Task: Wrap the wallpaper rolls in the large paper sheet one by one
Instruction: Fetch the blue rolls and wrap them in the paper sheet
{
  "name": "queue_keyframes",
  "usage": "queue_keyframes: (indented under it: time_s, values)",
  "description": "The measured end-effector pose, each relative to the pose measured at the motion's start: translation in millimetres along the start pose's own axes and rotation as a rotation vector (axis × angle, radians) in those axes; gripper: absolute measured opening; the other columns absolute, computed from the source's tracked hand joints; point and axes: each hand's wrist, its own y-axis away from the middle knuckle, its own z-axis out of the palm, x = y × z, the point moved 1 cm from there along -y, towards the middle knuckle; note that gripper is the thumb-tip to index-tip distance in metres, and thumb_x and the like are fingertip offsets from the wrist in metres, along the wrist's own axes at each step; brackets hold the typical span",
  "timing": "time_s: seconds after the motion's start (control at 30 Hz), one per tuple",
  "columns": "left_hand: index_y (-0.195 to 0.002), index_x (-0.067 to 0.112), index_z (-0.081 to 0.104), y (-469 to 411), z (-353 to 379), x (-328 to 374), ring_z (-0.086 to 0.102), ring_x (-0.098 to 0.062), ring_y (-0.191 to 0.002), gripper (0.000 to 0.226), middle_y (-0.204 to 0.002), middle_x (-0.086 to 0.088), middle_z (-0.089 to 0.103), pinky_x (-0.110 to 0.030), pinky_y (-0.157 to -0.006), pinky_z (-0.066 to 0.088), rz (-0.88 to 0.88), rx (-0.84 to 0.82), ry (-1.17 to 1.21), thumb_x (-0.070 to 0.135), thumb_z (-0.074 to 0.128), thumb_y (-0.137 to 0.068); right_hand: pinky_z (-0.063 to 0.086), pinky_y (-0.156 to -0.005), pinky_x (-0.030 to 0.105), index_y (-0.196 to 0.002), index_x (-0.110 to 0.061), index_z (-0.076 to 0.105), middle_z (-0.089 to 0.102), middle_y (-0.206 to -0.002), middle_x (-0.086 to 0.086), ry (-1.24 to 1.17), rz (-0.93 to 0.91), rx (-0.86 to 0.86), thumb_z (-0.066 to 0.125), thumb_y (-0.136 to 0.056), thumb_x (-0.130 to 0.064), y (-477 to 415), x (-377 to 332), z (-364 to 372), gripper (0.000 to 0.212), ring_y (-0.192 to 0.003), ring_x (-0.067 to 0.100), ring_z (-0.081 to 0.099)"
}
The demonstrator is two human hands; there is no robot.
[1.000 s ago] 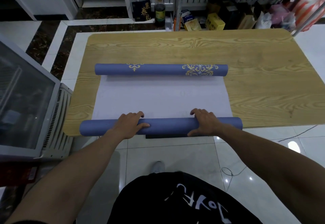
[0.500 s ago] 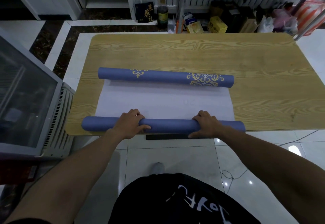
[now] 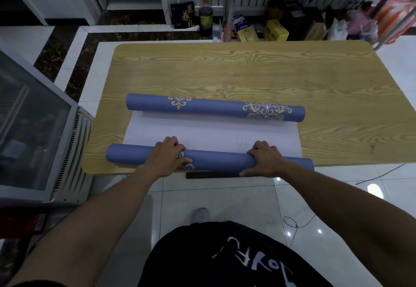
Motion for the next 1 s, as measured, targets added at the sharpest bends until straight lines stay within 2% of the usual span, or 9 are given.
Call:
queue_keyframes:
  time_s: [0.13, 0.3, 0.43, 0.5, 0.57, 0.73, 0.8, 0.9, 1.0]
  values:
    - [-0.133, 0.019, 0.045, -4, -3, 3, 0.049, -0.025, -0.11, 0.051, -0.124, -0.007, 0.053, -0.037, -0.094, 0.039, -0.065, -0.029, 0.037, 0.052, 0.045, -0.095, 0.035, -0.095, 0.041, -0.128, -0.021, 0.043, 0.055, -0.124, 0.006, -0.111, 0.025, 0.021, 0.054, -0.074, -0.076, -1, -2, -2, 0.078, -0.111, 0.025, 0.051]
    - [-0.115, 0.023, 0.045, -1, -6, 1, 0.055, -0.021, -0.09, 0.059, -0.108, -0.003, 0.062, -0.033, -0.076, 0.038, -0.034, -0.07, 0.139, 0.065, 0.063, -0.077, 0.036, -0.092, 0.041, -0.117, -0.021, 0.044, 0.063, -0.113, 0.007, -0.135, 0.037, 0.007, 0.046, -0.084, -0.07, 0, 0, -6, 0.058, -0.1, 0.026, 0.057]
    - [-0.108, 0.023, 0.05, -1, -2, -1, 0.051, -0.02, -0.093, 0.042, -0.108, 0.0, 0.059, -0.034, -0.077, 0.036, -0.007, -0.055, 0.128, 0.058, 0.056, -0.086, 0.035, -0.095, 0.042, -0.127, -0.021, 0.049, 0.049, -0.13, 0.002, -0.159, 0.019, 0.015, 0.045, -0.076, -0.079, -2, 0, -4, 0.077, -0.118, 0.022, 0.043]
    - [-0.101, 0.024, 0.052, -1, -4, -2, 0.05, -0.019, -0.095, 0.035, -0.109, 0.002, 0.055, -0.036, -0.077, 0.038, 0.005, -0.042, 0.15, 0.056, 0.054, -0.088, 0.037, -0.096, 0.041, -0.128, -0.02, 0.049, 0.045, -0.129, 0.001, -0.168, 0.009, -0.025, 0.044, -0.06, -0.089, -1, -1, -4, 0.097, -0.117, 0.022, 0.042]
    - [-0.097, 0.023, 0.053, -2, -4, -3, 0.053, -0.021, -0.093, 0.034, -0.107, 0.003, 0.054, -0.037, -0.075, 0.039, 0.003, -0.069, 0.155, 0.057, 0.05, -0.09, 0.038, -0.094, 0.039, -0.127, -0.019, 0.049, 0.046, -0.128, 0.003, -0.151, 0.002, -0.049, 0.05, -0.057, -0.088, 0, -2, -2, 0.098, -0.114, 0.022, 0.045]
    - [-0.109, 0.022, 0.055, -5, -8, -3, 0.058, -0.025, -0.093, 0.042, -0.111, -0.005, 0.062, -0.037, -0.077, 0.04, -0.004, -0.101, 0.01, 0.059, 0.043, -0.092, 0.038, -0.096, 0.04, -0.132, -0.018, 0.046, 0.048, -0.129, 0.005, -0.117, 0.018, -0.043, 0.043, -0.06, -0.086, 0, -4, -2, 0.099, -0.113, 0.025, 0.049]
    - [-0.118, 0.021, 0.055, -7, -11, -2, 0.057, -0.027, -0.101, 0.044, -0.119, -0.007, 0.059, -0.038, -0.081, 0.041, -0.006, -0.116, -0.025, 0.055, 0.046, -0.092, 0.037, -0.098, 0.041, -0.136, -0.019, 0.039, 0.048, -0.131, 0.006, -0.12, 0.01, -0.026, 0.051, -0.063, -0.084, 0, -6, 0, 0.099, -0.115, 0.026, 0.049]
    - [-0.131, 0.023, 0.047, -8, -11, -2, 0.052, -0.028, -0.114, 0.049, -0.132, -0.007, 0.049, -0.04, -0.087, 0.041, -0.032, -0.168, -0.048, 0.053, 0.047, -0.092, 0.036, -0.094, 0.042, -0.131, -0.023, 0.035, 0.051, -0.125, 0.007, -0.17, -0.004, 0.026, 0.061, -0.072, -0.073, 2, -8, 4, 0.082, -0.111, 0.029, 0.05]
    - [-0.129, 0.022, 0.042, -5, -10, 1, 0.054, -0.032, -0.107, 0.054, -0.131, -0.007, 0.048, -0.041, -0.088, 0.039, -0.107, -0.088, 0.103, 0.058, 0.049, -0.09, 0.035, -0.094, 0.041, -0.125, -0.021, 0.042, 0.048, -0.122, 0.006, -0.143, -0.011, 0.052, 0.059, -0.078, -0.068, 1, -9, 2, 0.069, -0.109, 0.027, 0.048]
